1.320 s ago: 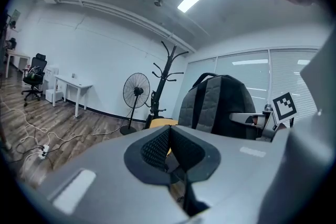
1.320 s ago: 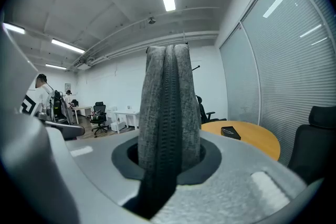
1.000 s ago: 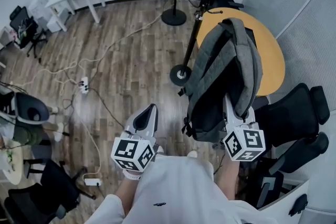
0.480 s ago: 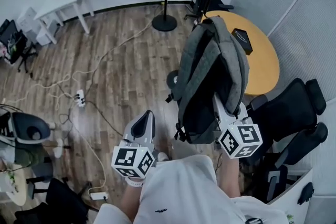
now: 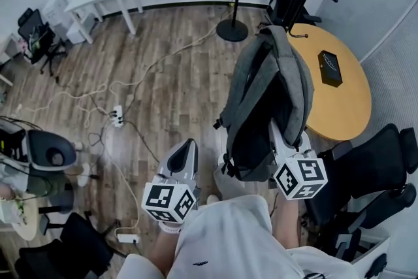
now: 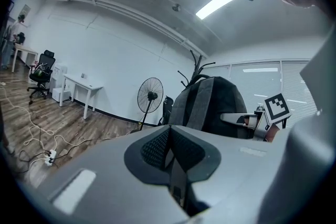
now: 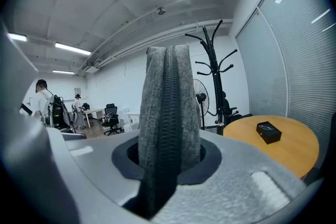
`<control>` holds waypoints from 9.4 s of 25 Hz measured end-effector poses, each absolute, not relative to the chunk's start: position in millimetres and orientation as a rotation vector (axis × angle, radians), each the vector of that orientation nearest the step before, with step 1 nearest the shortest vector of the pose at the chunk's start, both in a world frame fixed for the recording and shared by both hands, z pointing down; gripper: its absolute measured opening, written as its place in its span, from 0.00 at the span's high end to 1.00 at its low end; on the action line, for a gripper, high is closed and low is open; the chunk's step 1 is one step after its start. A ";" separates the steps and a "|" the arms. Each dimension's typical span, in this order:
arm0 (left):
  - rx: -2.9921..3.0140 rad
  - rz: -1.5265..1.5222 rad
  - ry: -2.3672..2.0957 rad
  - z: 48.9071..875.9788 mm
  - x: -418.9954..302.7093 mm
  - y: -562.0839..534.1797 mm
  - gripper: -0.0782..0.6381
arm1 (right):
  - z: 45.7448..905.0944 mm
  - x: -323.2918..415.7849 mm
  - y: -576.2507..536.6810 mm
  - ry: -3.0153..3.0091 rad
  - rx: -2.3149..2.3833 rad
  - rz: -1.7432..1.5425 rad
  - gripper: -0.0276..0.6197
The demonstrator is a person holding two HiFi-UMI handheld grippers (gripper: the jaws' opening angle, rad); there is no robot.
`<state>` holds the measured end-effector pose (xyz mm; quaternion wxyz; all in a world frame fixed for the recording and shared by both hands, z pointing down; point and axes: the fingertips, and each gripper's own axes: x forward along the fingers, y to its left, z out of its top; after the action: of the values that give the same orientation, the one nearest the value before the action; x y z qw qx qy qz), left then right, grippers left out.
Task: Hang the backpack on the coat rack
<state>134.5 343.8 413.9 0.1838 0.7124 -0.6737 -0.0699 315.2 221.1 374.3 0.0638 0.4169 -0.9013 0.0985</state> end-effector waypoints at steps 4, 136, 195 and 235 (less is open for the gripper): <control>2.008 -0.186 -1.914 408.5 122.2 311.9 0.87 | 374.0 294.3 189.9 -2.746 1.199 0.308 0.82; 2.475 -0.207 -1.380 329.8 -83.2 -232.1 0.87 | 229.2 119.2 -277.5 -2.637 2.312 0.205 0.82; 2.469 -0.149 -1.226 362.0 -57.9 -190.0 0.87 | 301.1 175.3 -234.8 -2.484 2.510 0.356 0.72; 2.428 -0.196 -1.358 357.2 -94.2 -161.0 0.87 | 273.7 92.6 -144.5 -2.547 2.020 -0.018 0.73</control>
<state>-94.2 -161.0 357.2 0.1757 0.8570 -0.4794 -0.0692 92.6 -144.5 273.7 -0.0546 0.6205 -0.7823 -0.0055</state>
